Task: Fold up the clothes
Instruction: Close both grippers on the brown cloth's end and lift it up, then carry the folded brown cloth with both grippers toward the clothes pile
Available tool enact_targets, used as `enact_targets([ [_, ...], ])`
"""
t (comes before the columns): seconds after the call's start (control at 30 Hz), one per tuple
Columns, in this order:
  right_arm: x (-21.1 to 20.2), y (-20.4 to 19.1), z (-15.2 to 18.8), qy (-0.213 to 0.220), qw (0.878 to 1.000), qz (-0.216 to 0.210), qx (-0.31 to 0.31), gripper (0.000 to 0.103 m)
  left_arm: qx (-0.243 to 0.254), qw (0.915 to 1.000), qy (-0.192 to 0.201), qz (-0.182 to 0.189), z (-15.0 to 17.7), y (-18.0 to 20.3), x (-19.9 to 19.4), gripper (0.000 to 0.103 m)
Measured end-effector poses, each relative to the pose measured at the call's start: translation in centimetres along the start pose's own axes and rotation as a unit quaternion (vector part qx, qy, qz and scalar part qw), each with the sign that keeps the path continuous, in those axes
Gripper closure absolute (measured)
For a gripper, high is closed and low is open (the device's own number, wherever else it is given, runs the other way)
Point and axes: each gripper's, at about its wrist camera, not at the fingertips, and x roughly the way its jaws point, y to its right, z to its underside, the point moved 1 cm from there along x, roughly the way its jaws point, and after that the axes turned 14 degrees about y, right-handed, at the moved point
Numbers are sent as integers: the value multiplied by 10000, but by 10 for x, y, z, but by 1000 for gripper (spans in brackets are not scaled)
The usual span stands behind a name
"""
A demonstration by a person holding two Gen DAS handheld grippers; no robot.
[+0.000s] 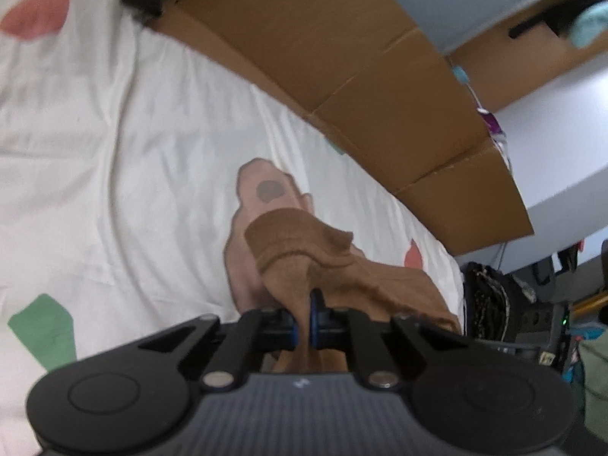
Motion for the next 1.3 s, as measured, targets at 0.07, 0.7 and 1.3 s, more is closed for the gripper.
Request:
enact_targets([
  [0.07, -8, -9, -1, 72, 9999, 40, -92, 89, 171, 9998, 19, -63, -2, 12, -10, 98],
  [0.7, -169, -131, -71, 1390, 9849, -184, -1014, 90, 1048, 9903, 901, -172, -75, 176, -142, 98],
  [1.3, -342, -235, -134, 2217, 9636, -320, -1459, 90, 1065, 9803, 1662, 66, -125, 313, -258, 98],
])
